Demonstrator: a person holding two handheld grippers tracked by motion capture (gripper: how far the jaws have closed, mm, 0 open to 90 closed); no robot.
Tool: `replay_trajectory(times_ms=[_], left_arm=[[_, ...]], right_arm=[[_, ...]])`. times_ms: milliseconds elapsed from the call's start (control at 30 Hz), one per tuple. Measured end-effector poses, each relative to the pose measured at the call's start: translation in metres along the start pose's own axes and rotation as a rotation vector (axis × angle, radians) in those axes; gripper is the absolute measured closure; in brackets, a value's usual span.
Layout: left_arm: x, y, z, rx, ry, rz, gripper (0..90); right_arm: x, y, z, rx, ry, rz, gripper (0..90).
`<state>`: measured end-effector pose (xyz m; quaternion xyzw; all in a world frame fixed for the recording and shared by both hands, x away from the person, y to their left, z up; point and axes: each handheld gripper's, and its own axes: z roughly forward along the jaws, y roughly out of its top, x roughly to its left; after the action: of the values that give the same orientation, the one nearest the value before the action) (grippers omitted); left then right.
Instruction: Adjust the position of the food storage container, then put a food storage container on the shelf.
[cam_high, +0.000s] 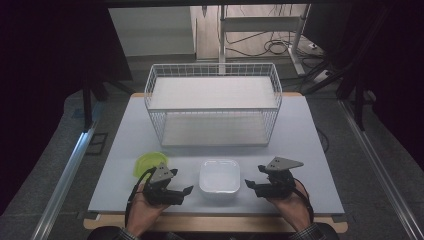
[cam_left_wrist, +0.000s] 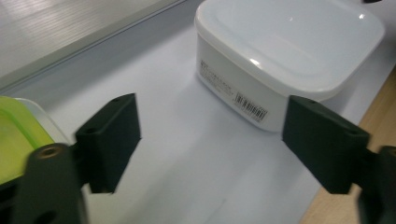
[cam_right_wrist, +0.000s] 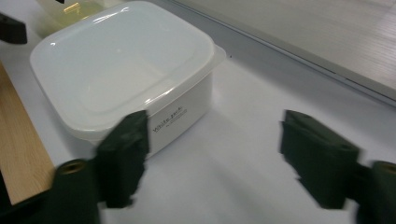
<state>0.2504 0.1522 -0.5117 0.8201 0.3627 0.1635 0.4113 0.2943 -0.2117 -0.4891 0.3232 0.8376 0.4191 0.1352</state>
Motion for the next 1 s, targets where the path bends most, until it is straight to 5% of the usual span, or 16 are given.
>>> replay_trajectory(times_ms=[300,600,800,1000], left_arm=[[0.003,-0.002,0.003,-0.045,-0.075,0.014,3.9],[0.005,0.007,0.001,-0.021,-0.078,-0.035,4.4],[0.004,0.021,0.006,-0.007,-0.143,-0.073,2.8],[0.000,0.037,0.014,0.000,-0.145,-0.045,10.1]], right_arm=[[-0.001,-0.003,0.004,-0.001,-0.008,0.003,9.2],[0.005,0.005,0.002,0.002,0.017,-0.019,7.3],[0.014,0.012,0.002,0.027,0.066,0.000,2.8],[0.015,0.023,0.007,0.041,0.102,0.048,14.6]])
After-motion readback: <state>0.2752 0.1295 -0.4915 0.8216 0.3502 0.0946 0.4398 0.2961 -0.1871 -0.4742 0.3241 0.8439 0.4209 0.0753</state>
